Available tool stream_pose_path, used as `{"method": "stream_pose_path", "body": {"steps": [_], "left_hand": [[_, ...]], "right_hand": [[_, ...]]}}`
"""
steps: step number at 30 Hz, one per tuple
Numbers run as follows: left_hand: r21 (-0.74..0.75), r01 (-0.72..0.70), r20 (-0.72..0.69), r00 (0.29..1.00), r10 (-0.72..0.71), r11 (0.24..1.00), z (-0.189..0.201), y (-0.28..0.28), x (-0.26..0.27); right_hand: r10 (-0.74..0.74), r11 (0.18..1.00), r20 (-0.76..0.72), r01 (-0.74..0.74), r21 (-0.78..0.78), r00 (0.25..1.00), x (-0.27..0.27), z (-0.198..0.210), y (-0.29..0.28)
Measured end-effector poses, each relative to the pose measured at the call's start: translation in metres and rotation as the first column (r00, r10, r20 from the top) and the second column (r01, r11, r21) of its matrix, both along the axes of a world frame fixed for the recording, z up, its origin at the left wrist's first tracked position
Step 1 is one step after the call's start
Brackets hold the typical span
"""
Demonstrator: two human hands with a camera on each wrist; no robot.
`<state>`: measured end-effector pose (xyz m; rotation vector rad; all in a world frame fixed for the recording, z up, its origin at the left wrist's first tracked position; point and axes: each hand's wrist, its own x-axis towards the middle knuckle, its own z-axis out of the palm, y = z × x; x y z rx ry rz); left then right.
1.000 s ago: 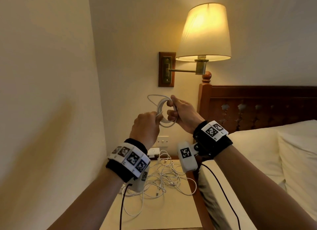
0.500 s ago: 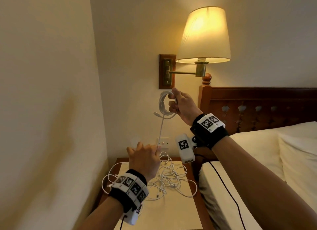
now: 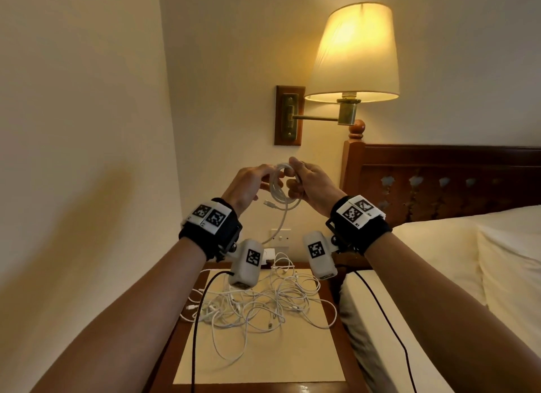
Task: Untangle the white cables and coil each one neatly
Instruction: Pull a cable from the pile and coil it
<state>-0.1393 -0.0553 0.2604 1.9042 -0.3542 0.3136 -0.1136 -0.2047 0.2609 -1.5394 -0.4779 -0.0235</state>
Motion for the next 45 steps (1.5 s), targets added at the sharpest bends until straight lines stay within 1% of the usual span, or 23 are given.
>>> {"method": "stream_pose_path", "body": {"steps": [3, 4, 7, 8, 10, 13, 15, 17, 18, 20, 23, 25, 26, 27, 29, 31, 32, 34, 37, 40, 42, 45], "left_hand": [[0.021, 0.030, 0.004, 1.000, -0.030, 0.999, -0.006, 0.000, 0.001], [-0.001, 0.049, 0.004, 0.999, -0.049, 0.999, -0.010, 0.000, 0.003], [-0.145, 0.140, -0.039, 0.988, -0.147, 0.980, -0.018, 0.004, 0.005], [-0.163, 0.168, -0.050, 0.983, -0.178, 0.972, -0.020, 0.005, 0.006], [-0.124, 0.192, -0.076, 0.976, -0.203, 0.973, -0.021, 0.005, 0.005], [0.012, 0.169, -0.083, 0.982, -0.168, 0.985, -0.019, 0.002, 0.003], [0.027, 0.125, -0.017, 0.992, -0.125, 0.992, -0.021, -0.001, 0.003], [0.032, 0.052, 0.060, 0.997, -0.054, 0.998, -0.024, -0.004, 0.005], [0.025, 0.028, 0.080, 0.996, -0.030, 0.999, -0.026, -0.004, 0.006], [-0.035, 0.000, 0.089, 0.996, 0.003, 0.999, -0.029, -0.001, 0.010], [-0.117, -0.040, 0.078, 0.996, 0.049, 0.992, -0.031, 0.008, 0.016], [-0.123, -0.062, 0.076, 0.995, 0.072, 0.990, -0.034, 0.012, 0.018], [-0.120, -0.076, 0.074, 0.994, 0.085, 0.990, -0.036, 0.013, 0.019], [-0.115, -0.090, 0.069, 0.993, 0.098, 0.989, -0.038, 0.013, 0.020], [-0.119, -0.103, 0.061, 0.992, 0.110, 0.988, -0.043, 0.013, 0.021], [-0.133, -0.105, 0.059, 0.992, 0.114, 0.985, -0.047, 0.011, 0.022], [-0.139, -0.109, 0.058, 0.991, 0.118, 0.984, -0.047, 0.009, 0.022], [-0.157, -0.114, 0.054, 0.991, 0.124, 0.981, -0.045, 0.007, 0.021], [-0.176, -0.106, 0.055, 0.991, 0.118, 0.979, -0.043, 0.006, 0.019], [-0.190, -0.107, 0.021, 0.993, 0.113, 0.976, -0.044, 0.005, 0.017], [-0.209, -0.100, -0.012, 0.995, 0.100, 0.973, -0.045, 0.003, 0.014], [-0.238, -0.093, -0.037, 0.996, 0.087, 0.967, -0.042, 0.001, 0.010]], "right_hand": [[0.023, 1.000, 0.003, -0.023, -0.014, 1.000, -0.002, -0.002, -0.001], [0.032, 0.999, 0.007, -0.032, -0.030, 0.999, -0.002, -0.003, -0.002], [0.066, 0.995, 0.016, -0.065, -0.073, 0.998, -0.003, -0.004, -0.004], [0.080, 0.993, 0.012, -0.079, -0.085, 0.997, -0.004, -0.004, -0.005], [0.095, 0.989, 0.008, -0.093, -0.113, 0.995, -0.005, -0.004, -0.007], [0.056, 0.978, 0.061, -0.042, -0.203, 0.997, -0.005, -0.007, -0.005], [-0.013, 0.958, 0.146, 0.054, -0.282, 0.989, -0.003, -0.010, -0.001], [-0.089, 0.930, 0.250, 0.170, -0.325, 0.964, 0.000, -0.013, 0.002], [-0.110, 0.918, 0.293, 0.210, -0.335, 0.950, 0.000, -0.016, 0.001], [-0.117, 0.903, 0.333, 0.240, -0.357, 0.936, -0.003, -0.023, -0.004], [-0.102, 0.876, 0.300, 0.229, -0.425, 0.949, -0.009, -0.037, -0.014], [-0.146, 0.837, 0.318, 0.288, -0.466, 0.937, -0.010, -0.042, -0.019], [-0.188, 0.829, 0.317, 0.324, -0.457, 0.930, -0.011, -0.041, -0.021], [-0.239, 0.840, 0.296, 0.350, -0.416, 0.925, -0.012, -0.039, -0.023], [-0.311, 0.907, 0.192, 0.352, -0.233, 0.931, -0.016, -0.030, -0.023], [-0.294, 0.952, 0.090, 0.300, -0.057, 0.951, -0.021, -0.021, -0.018], [-0.282, 0.959, 0.064, 0.283, -0.019, 0.957, -0.023, -0.019, -0.013], [-0.293, 0.955, 0.069, 0.295, -0.027, 0.954, -0.026, -0.020, -0.003], [-0.312, 0.946, 0.135, 0.321, -0.049, 0.940, -0.030, -0.031, 0.006], [-0.346, 0.926, 0.218, 0.369, -0.074, 0.912, -0.029, -0.042, 0.011], [-0.391, 0.889, 0.291, 0.441, -0.127, 0.873, -0.025, -0.047, 0.014], [-0.453, 0.796, 0.418, 0.568, -0.208, 0.788, -0.017, -0.051, 0.014]]}}
